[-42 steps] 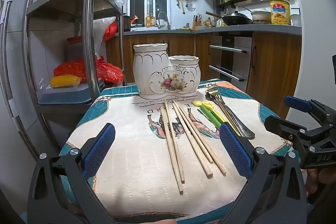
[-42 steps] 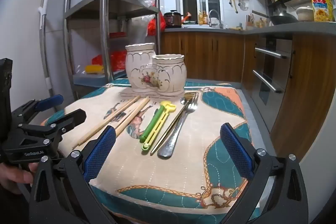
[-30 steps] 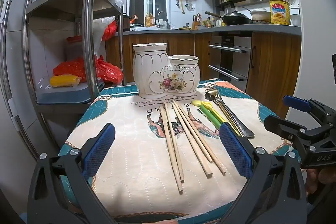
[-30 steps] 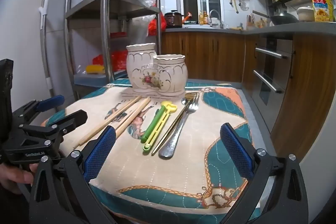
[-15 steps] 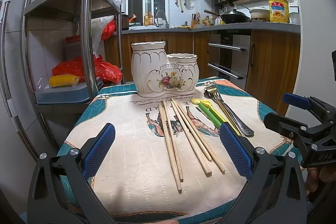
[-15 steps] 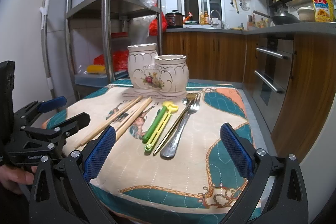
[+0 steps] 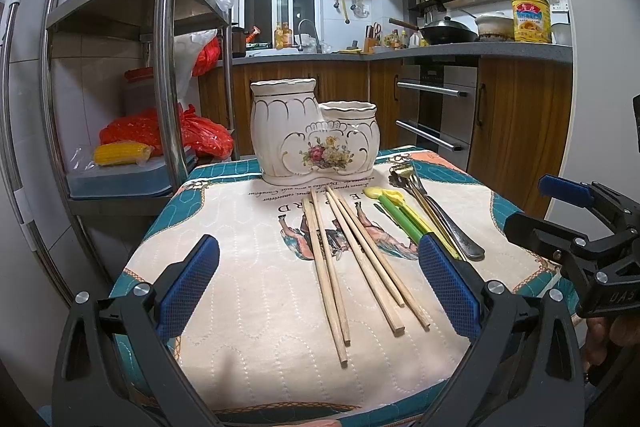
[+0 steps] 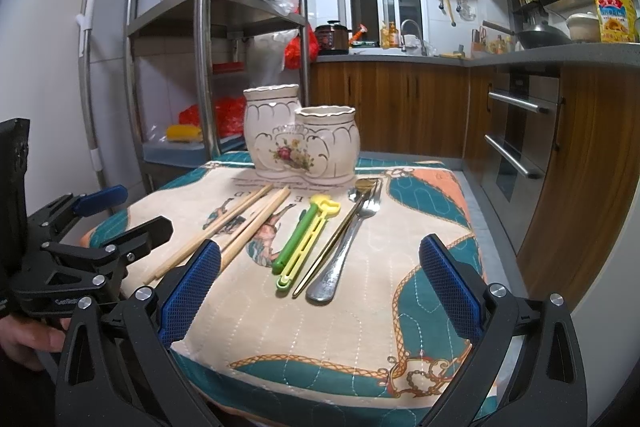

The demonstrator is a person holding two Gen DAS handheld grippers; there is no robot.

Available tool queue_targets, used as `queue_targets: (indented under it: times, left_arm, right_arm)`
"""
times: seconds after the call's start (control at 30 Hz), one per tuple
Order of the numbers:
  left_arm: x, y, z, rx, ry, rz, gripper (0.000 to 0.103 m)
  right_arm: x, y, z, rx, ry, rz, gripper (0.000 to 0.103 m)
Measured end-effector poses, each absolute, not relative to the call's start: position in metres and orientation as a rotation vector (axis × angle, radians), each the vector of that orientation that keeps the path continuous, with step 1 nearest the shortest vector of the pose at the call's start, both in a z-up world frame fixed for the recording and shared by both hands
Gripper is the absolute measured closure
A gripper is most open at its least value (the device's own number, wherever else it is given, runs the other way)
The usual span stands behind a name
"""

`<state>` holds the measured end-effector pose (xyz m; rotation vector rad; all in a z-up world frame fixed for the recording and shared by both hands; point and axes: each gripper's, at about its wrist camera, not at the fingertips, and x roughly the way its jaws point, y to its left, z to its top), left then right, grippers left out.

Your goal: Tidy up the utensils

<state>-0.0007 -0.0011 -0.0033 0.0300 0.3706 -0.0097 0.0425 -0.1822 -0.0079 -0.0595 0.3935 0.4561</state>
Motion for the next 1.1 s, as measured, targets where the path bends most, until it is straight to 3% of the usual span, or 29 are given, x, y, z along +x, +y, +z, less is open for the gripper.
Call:
queue_targets:
  times: [1.1]
  left_arm:
    - [0.0016, -0.0008, -0.0052, 0.030, 0.375, -0.008, 0.005]
  right_arm:
    - [0.0430, -0.1837, -0.0062, -0.057, 0.391, 0.456, 0.004]
